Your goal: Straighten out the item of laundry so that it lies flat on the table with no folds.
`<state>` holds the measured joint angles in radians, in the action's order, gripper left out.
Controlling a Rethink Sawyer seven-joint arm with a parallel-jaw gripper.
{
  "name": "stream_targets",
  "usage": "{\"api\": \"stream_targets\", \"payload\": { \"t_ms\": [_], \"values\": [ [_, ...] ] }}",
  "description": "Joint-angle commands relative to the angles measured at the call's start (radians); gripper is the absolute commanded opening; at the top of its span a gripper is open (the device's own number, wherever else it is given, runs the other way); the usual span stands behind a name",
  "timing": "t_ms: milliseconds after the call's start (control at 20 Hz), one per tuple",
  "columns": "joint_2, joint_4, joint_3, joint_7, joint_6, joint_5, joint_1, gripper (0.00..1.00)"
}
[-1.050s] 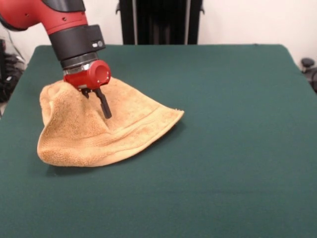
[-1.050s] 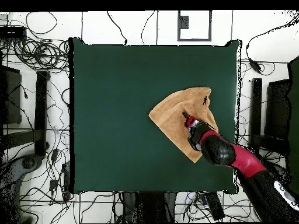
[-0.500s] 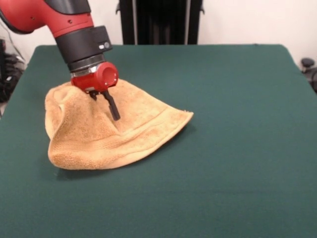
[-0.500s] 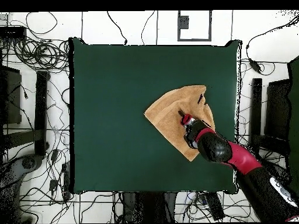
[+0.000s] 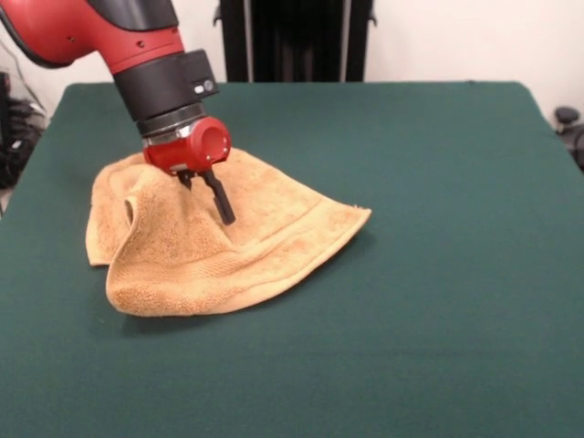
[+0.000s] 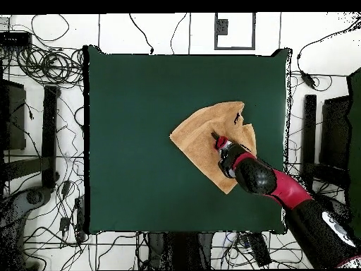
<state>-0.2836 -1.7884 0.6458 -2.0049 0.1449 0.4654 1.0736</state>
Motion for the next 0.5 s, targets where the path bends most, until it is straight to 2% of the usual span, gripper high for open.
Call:
{"api": "stream_targets", "payload": {
  "t_ms": [50,500],
  "values": [
    [0.131,-0.032,0.030,-0.012,0.153,-0.039,-0.108,1.00],
    [0.125,-0.041,0.035,-0.012,0.156,-0.057,-0.113,1.00]
  ]
}}
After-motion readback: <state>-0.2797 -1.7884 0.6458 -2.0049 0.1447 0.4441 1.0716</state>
